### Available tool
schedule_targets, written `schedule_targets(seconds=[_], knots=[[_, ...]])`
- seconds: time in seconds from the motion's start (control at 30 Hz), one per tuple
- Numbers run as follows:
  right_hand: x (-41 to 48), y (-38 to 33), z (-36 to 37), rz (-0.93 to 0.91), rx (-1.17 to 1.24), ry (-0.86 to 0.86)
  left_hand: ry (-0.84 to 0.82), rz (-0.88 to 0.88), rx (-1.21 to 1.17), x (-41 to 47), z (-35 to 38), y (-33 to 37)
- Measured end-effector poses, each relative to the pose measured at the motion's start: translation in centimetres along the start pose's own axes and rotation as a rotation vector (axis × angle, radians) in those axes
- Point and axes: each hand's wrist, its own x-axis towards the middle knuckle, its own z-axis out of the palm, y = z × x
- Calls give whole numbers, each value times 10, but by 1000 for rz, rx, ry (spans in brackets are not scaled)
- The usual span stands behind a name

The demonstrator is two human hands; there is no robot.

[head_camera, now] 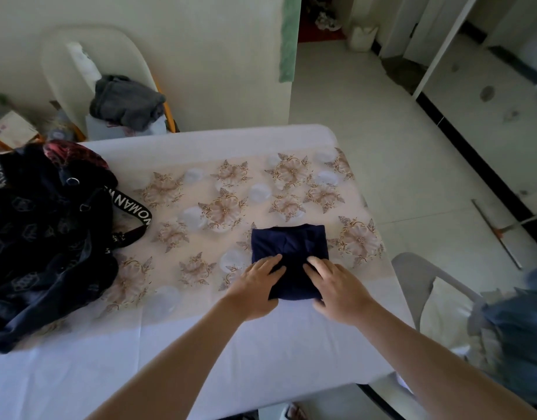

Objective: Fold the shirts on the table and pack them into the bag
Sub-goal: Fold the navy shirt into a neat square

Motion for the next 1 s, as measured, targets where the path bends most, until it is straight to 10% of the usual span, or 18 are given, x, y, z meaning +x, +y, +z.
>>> schedule_targets(seconds=[0.27, 0.37, 0.53, 1.0], knots=[[9, 13, -47, 447, 647, -28, -94, -340, -490, 8, -57, -1], [21, 14, -43, 531, 451, 112, 119, -381, -282, 17, -51, -2], [42, 6, -27, 275, -18, 260, 519, 31, 136, 29, -26, 15], [44, -4, 6, 358, 398, -187, 21, -116, 178, 17, 6, -29]])
